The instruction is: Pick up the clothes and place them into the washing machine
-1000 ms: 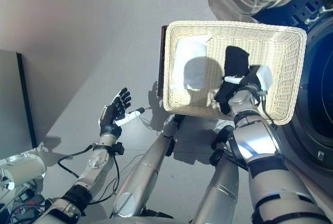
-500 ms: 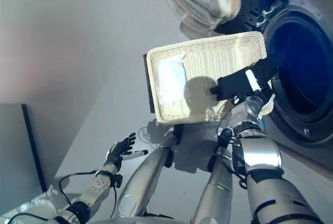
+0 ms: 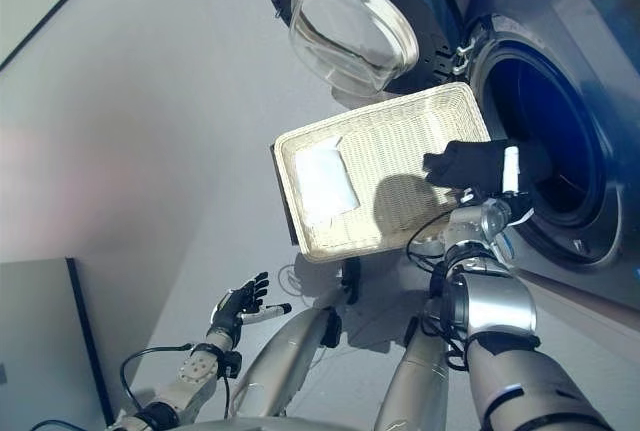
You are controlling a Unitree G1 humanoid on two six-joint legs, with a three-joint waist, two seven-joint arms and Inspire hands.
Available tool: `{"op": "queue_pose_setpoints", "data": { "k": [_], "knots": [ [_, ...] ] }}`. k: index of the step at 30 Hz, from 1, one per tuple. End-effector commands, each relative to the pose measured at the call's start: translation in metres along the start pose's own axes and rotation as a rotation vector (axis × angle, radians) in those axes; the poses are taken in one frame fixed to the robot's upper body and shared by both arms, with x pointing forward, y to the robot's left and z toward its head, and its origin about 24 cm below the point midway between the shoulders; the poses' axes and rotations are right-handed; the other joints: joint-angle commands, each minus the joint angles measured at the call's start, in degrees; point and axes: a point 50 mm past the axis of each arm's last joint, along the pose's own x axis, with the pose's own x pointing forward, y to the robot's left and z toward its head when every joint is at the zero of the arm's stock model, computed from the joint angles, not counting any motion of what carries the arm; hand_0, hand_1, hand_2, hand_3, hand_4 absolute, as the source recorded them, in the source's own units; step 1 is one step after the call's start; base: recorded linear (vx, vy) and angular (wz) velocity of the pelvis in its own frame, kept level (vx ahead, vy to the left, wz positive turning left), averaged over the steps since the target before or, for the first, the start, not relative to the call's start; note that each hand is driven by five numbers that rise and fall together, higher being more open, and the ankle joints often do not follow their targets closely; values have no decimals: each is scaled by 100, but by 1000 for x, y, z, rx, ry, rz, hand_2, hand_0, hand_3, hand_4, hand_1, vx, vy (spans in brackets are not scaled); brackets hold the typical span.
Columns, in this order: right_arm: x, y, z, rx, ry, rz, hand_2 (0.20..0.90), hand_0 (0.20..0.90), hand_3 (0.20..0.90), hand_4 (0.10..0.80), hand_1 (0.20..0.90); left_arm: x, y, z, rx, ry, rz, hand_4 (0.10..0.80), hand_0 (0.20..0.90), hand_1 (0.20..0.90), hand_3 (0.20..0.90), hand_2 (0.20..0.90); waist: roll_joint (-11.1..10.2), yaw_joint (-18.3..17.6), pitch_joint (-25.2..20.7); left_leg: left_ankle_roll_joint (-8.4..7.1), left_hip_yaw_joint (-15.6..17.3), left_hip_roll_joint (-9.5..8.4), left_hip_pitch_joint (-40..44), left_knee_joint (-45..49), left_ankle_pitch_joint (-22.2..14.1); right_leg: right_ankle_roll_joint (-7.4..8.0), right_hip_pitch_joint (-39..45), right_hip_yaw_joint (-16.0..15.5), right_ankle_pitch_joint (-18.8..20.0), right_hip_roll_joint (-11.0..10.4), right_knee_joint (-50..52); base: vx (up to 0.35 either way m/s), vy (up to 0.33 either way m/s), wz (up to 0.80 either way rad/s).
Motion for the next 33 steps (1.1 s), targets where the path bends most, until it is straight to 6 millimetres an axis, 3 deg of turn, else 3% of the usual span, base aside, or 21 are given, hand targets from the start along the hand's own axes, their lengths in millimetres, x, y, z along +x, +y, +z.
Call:
{"op": "queue_pose_setpoints", "data": {
  "k": [1,3,4,6,8,10,16,24,29,33],
  "knots": [
    [1,61,103,153,-354,174,200,200,200,300,200,-5,1,-3,-50,-30,16,800,900,900,900,900,225,54,-68,-515,-280,-2,-242,145,-237,-289,376,-194,-488,238,21,22,48,-10],
    [-11,91,147,237,-472,250,200,200,200,300,200,-10,7,-8,-64,-16,36,800,900,900,900,900,323,114,-146,-507,-229,-9,-238,115,-250,-265,319,-103,-449,218,-25,30,52,-15],
    [-12,92,148,236,-474,251,200,200,200,300,200,-9,6,-8,-67,-18,35,800,900,900,900,900,330,124,-140,-506,-216,-4,-242,114,-251,-264,308,-90,-443,224,-27,30,40,-17],
    [-30,114,184,344,-586,301,200,200,200,300,200,-12,12,-14,-77,6,62,800,900,900,900,900,410,166,-234,-505,-177,-16,-232,96,-253,-242,268,-12,-419,207,-44,32,48,-20],
    [-41,124,193,384,-624,325,225,225,225,318,225,-13,12,-15,-85,8,67,800,900,900,900,900,441,165,-256,-502,-154,-15,-233,83,-261,-230,230,37,-415,213,-32,27,52,-23],
    [-49,131,199,388,-657,357,900,900,900,800,900,-13,13,-15,-101,8,77,800,900,900,900,900,483,161,-307,-496,-122,-37,-220,81,-273,-229,200,85,-404,202,-16,20,54,-17],
    [-46,141,175,312,-561,418,900,900,900,800,900,-11,12,-11,-122,-7,74,800,900,900,900,900,521,131,-357,-476,14,-63,-187,67,-312,-232,150,221,-315,236,-78,2,36,-10],
    [-23,116,122,191,-398,341,900,900,900,800,900,-11,3,-17,-128,28,48,800,900,900,900,900,553,90,-370,-475,28,-46,-187,93,-323,-262,190,228,-300,239,-92,-4,0,-3],
    [-19,109,108,142,-364,327,900,900,900,800,900,-12,4,-21,-130,42,60,800,900,900,900,900,524,79,-362,-478,9,-44,-174,89,-322,-278,216,214,-297,256,-93,0,0,0],
    [-11,102,101,-60,-340,291,900,900,900,800,900,-12,10,-21,-125,48,78,800,900,900,900,900,431,71,-304,-479,17,-16,-200,137,-317,-304,200,206,-283,287,-66,-18,-12,0]
  ]
}}
